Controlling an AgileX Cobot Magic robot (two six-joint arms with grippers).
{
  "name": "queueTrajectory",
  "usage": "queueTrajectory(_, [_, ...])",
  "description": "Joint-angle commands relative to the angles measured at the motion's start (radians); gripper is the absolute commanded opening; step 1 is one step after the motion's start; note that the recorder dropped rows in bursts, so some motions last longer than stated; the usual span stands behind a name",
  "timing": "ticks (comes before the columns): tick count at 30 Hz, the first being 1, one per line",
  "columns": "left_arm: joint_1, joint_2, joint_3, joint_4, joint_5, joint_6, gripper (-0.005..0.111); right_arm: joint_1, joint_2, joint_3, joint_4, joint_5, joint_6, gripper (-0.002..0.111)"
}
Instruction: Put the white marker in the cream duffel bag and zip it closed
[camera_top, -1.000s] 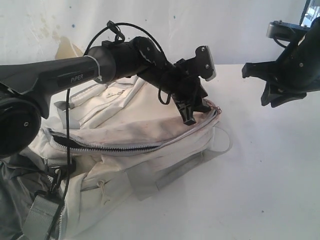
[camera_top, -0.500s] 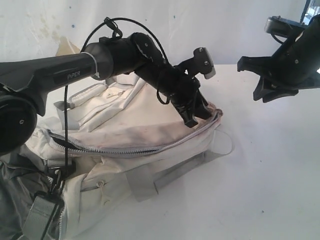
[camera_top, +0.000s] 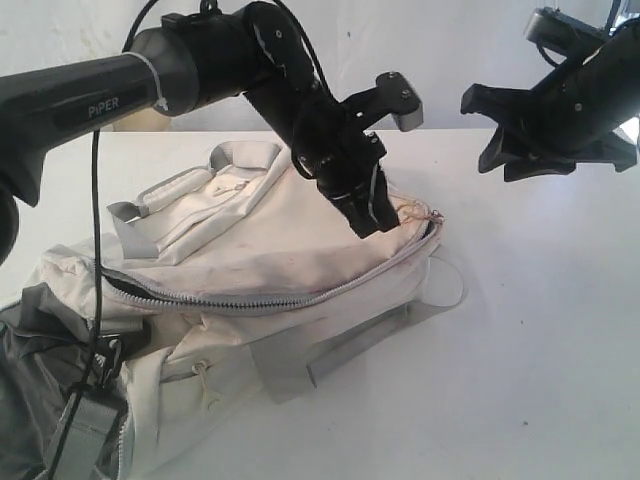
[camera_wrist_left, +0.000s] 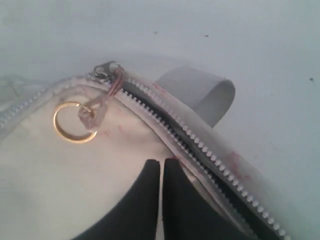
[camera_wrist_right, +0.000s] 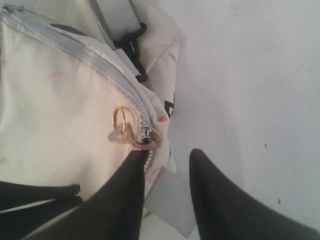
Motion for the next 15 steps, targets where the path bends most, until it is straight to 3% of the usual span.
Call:
queueTrajectory(1, [-0.002,-0.017,-0.005,0.010,0.055,-0.080,0.000,-0.004,0.020,0.003,0.056,-0.040,-0.013,0.032])
queueTrajectory(7, [-0.002,-0.017,-0.005,0.005,-0.038,-0.075,0.001,-0.004,0.067,0.003,0.065,-0.011,-0.013,0.032])
queueTrajectory(10, [-0.002,-0.017,-0.005,-0.021,-0.094,-0.032,0.013,-0.004,0.069,0.003,0.061,-0.006,-0.013,0.032])
queueTrajectory(15, [-0.003,0.001,-0.005,-0.104,-0.163,0.186,0.036,-0.004,0.067,0.003,0.059,-0.006,-0.013,0.032])
